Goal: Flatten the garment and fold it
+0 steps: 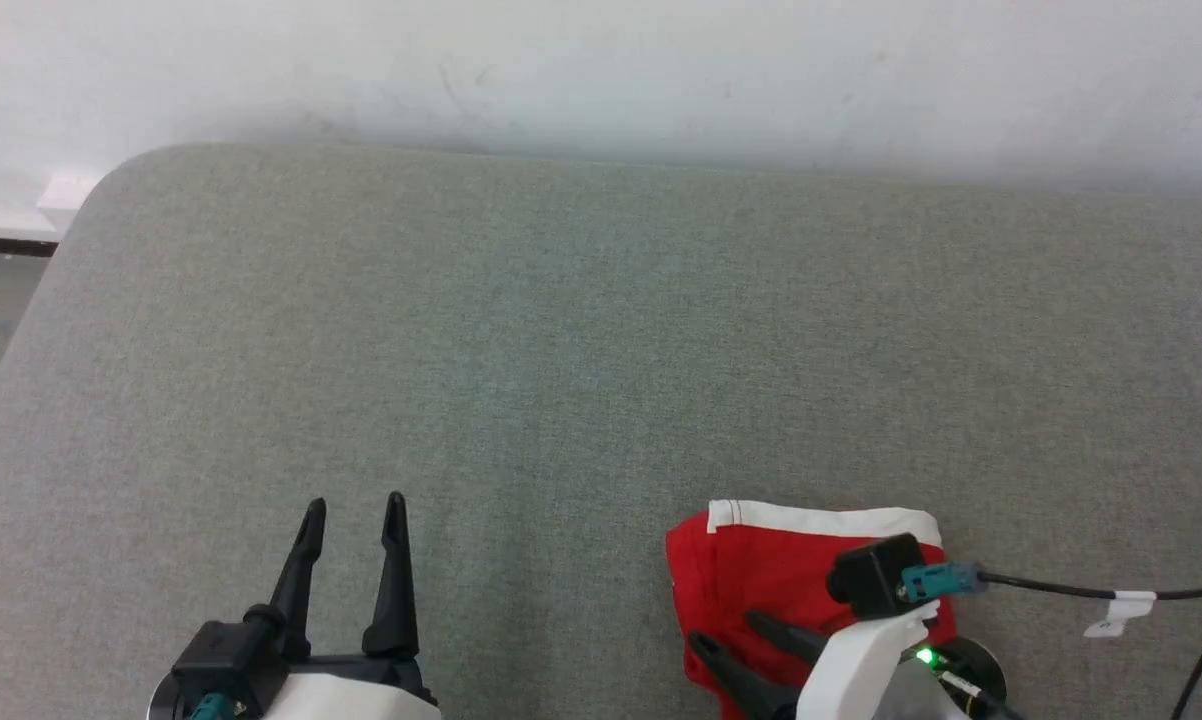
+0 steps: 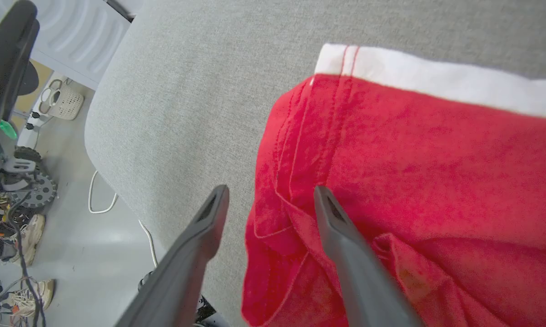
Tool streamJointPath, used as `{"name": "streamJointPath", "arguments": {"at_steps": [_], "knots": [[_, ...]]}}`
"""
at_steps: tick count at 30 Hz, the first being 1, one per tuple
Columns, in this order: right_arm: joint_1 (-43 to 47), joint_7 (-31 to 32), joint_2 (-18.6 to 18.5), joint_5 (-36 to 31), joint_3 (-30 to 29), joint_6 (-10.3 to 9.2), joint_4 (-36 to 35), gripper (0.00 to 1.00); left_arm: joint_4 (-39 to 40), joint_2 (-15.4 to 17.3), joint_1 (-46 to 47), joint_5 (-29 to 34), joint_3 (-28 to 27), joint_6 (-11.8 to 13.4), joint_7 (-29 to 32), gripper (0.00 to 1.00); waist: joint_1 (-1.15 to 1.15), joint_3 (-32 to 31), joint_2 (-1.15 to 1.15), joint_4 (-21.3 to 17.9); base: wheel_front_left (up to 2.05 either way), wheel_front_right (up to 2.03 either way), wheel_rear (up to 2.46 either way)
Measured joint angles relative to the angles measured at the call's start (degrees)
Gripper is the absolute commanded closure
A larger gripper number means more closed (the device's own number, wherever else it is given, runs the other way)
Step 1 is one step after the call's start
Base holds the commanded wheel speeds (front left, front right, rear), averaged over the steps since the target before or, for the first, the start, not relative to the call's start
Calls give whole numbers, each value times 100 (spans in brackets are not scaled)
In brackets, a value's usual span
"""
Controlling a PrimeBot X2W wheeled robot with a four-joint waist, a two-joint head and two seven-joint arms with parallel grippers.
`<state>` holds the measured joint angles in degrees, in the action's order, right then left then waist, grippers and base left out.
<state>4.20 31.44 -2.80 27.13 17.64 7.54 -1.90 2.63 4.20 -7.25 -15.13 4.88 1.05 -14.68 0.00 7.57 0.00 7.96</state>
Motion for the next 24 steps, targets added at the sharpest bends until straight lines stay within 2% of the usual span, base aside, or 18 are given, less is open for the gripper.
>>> {"name": "streamJointPath", "arguments": {"at_steps": [4,10,14,24], "knots": [[99,189,5,82,-151,0,-765,0,3,-2,-2,0,-12,1,0,0,0,-71,0,-88,0,0,0],[301,-80,3,-359,-1210,0,-1577,0,55,-2,-8,0,-33,1,-3,0,0,-49,0,-168,0,0,0],[531,-12,-11,-743,-1655,-1,-1553,0,70,-1,-2,0,-40,-4,-4,0,0,70,0,-177,0,0,0],[605,156,-10,-1059,-1923,0,-764,0,69,36,82,79,-41,-57,-3,0,0,281,0,-101,0,0,0]]}}
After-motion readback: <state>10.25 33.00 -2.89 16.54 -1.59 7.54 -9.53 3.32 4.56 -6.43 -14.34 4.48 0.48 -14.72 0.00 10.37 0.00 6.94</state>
